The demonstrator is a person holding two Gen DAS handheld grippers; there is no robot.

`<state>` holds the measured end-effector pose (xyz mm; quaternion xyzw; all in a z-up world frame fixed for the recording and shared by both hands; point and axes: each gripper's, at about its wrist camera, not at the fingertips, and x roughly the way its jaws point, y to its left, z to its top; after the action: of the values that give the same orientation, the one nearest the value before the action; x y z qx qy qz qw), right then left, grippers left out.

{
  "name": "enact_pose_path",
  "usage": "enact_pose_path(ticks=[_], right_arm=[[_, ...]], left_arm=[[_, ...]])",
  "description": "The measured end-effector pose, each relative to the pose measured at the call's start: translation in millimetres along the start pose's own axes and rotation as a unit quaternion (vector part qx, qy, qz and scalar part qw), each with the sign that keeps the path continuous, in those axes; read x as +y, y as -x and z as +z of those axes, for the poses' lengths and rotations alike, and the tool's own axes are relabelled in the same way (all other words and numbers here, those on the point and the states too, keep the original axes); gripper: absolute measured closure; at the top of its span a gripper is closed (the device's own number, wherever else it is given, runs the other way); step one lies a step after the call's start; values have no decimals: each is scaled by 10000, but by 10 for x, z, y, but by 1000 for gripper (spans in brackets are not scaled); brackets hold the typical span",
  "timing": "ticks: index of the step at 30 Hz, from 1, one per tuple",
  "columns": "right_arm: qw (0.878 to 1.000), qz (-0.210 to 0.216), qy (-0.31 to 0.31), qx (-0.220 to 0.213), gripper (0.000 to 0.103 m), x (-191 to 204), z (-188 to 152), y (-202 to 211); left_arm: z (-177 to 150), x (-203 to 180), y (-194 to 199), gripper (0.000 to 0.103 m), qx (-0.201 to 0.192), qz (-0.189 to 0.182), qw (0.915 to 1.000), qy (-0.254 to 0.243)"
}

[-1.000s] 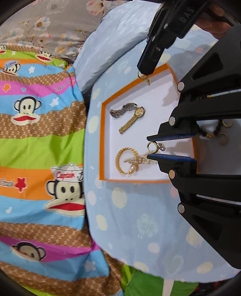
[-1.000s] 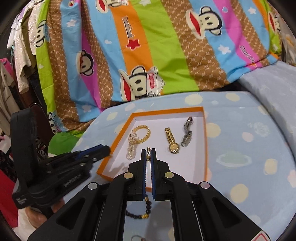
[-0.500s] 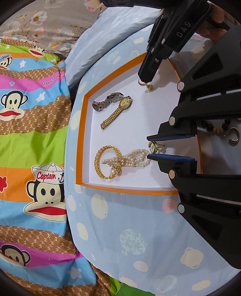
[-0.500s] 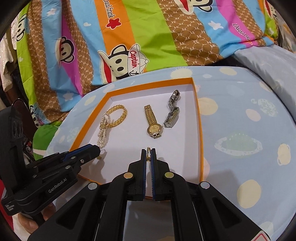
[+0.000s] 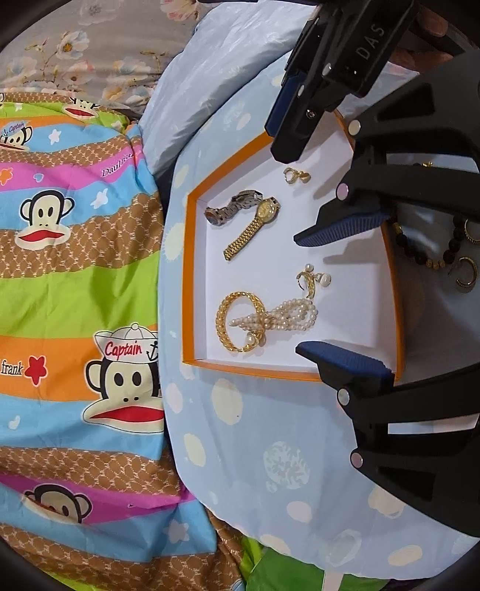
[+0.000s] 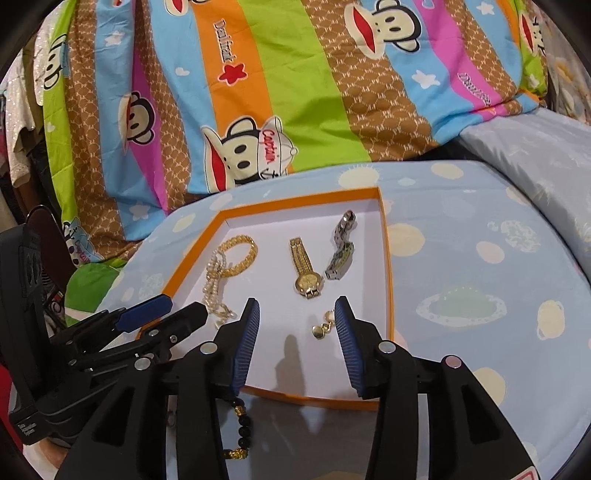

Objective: Organize jewelry
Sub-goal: 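Open the left tool over the box while the right tool releases its earring, then close the right tool on the black bead bracelet while the left tool grasps the silver ring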

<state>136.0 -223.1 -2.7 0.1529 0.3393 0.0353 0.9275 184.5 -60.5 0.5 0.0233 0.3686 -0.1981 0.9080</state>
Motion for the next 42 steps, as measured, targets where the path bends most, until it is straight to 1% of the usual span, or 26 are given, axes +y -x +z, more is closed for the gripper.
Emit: enact_pose_path(ticks=[5, 8, 10, 12, 14, 19, 23, 25, 28, 30, 33, 35, 37, 38, 39, 41, 42], right_arm=[[9989, 101, 129, -434, 58, 81, 8, 244], [9980, 119, 283, -545, 58, 159, -17, 349], [9977, 122, 382, -547, 58, 209, -77, 408], [9978, 147, 436, -474, 58, 239, -163, 455], [9981, 173, 454, -378, 58, 261, -255, 496], [9990, 143, 429, 31, 58, 280, -473, 522], [9981, 94, 451, 407, 58, 306, -570, 406], [9976, 95, 467, 498, 58, 322, -583, 348], [9968, 96, 431, 660, 60, 333, -594, 246], [9961, 37, 417, 772, 62, 343, -586, 158], [9943, -57, 459, 960, 71, 368, -585, 36], [9929, -101, 523, 1060, 78, 399, -596, -9], [9924, -173, 555, 1088, 81, 407, -601, -27], [9924, -196, 539, 1091, 84, 400, -603, -28], [9925, -224, 515, 1090, 86, 384, -598, -30], [9925, -266, 470, 1096, 96, 344, -594, -24], [9927, -254, 443, 1095, 96, 321, -595, -15]], left_arm=[[-3, 0, 98, 48, -100, 97, 9999, 25], [-20, 27, 171, 48, -132, 120, 9998, 69], [-55, 67, 248, 47, -171, 150, 9997, 120], [-103, 121, 324, 46, -201, 177, 9995, 184], [-153, 171, 399, 40, -219, 188, 9993, 237], [-371, 292, 583, 39, -192, 299, 9989, 294], [-631, 386, 611, 39, 156, 338, 9987, 351], [-731, 403, 613, 39, 315, 336, 9983, 357], [-790, 398, 642, 39, 364, 293, 9982, 374], [-800, 370, 656, 39, 359, 263, 9984, 343], [-807, 293, 638, 38, 402, 240, 9987, 208], [-809, 262, 631, 37, 425, 221, 9987, 146], [-810, 235, 638, 33, 407, 221, 9989, 83], [-810, 229, 643, 32, 391, 227, 9990, 64], [-808, 222, 646, 32, 382, 225, 9990, 44], [-809, 208, 642, 32, 390, 213, 9990, 17], [-809, 203, 641, 32, 395, 209, 9990, 8]])
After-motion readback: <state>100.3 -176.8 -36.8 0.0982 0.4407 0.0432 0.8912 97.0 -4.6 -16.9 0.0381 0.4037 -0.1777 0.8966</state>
